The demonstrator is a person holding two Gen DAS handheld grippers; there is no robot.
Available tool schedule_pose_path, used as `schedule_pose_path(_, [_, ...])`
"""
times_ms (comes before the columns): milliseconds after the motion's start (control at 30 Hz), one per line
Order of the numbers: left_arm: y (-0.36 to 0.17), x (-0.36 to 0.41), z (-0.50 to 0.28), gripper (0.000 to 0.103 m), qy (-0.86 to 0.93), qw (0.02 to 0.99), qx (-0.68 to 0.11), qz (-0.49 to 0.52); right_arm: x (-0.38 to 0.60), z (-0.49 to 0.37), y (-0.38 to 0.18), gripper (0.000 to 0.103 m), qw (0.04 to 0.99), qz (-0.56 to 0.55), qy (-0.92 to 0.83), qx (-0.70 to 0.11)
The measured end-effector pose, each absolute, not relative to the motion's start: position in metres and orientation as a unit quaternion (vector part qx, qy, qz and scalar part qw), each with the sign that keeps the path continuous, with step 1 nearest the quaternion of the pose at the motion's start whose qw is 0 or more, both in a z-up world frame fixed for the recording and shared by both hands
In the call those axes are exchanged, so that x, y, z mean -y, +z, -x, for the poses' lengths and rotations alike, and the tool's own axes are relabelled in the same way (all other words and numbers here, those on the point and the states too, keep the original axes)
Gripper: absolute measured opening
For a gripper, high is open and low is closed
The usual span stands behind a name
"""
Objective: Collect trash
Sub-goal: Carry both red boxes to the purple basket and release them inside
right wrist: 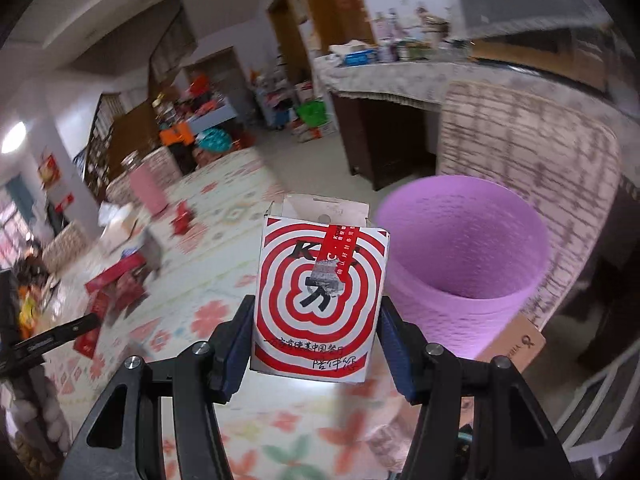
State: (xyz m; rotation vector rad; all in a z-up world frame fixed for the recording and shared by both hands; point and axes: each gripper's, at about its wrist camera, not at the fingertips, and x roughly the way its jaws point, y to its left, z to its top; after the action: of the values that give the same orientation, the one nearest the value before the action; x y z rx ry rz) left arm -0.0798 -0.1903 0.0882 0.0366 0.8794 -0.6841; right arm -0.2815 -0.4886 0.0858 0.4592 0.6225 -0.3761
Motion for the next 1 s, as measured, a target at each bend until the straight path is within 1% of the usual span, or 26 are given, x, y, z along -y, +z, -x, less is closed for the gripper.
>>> schedule_pose_path(133, [0.108, 0.256, 0.101, 0.056, -0.370, 0.833, -0.409, -0.051, 0.528, 0.305, 0.077, 0.063, 0.903, -0.244, -0.201, -0.292])
schedule_pose_path(300, [0.118, 0.344, 0.112, 0.056, -0.428, 0.798, -0.418, -0.071, 0.577, 0.327, 0.071, 0.063, 0.892, -0.264, -0.229, -0.286])
schedule_pose_path(467, [0.124, 0.430, 0.129, 0.056, -0.467, 0.778, -0.407, -0.106, 0.613, 0.338, 0.070, 0.063, 0.889, -0.269, -0.246, -0.278])
schedule_pose_path(700, [0.120, 0.515, 0.142, 0.056, -0.501, 0.747, -0.411, -0.145, 0.642, 0.329, 0.068, 0.064, 0.889, -0.270, -0.253, -0.270])
schedule_pose_path(767, [0.118, 0.535, 0.144, 0.056, -0.507, 0.743, -0.406, -0.158, 0.650, 0.321, 0.068, 0.066, 0.891, -0.268, -0.252, -0.267])
schedule_pose_path(800, [0.117, 0.543, 0.143, 0.059, -0.509, 0.741, -0.408, -0.161, 0.655, 0.315, 0.067, 0.069, 0.890, -0.265, -0.253, -0.271])
schedule_pose_path(833, [0.116, 0.546, 0.142, 0.065, -0.508, 0.739, -0.412, -0.161, 0.659, 0.312, 0.065, 0.069, 0.888, -0.266, -0.256, -0.274])
schedule_pose_path(967, [0.115, 0.538, 0.140, 0.076, -0.503, 0.744, -0.416, -0.144, 0.665, 0.311, 0.067, 0.070, 0.886, -0.284, -0.252, -0.267])
schedule_pose_path(1000, [0.115, 0.531, 0.140, 0.080, -0.497, 0.749, -0.414, -0.144, 0.665, 0.312, 0.067, 0.073, 0.887, -0.282, -0.253, -0.264])
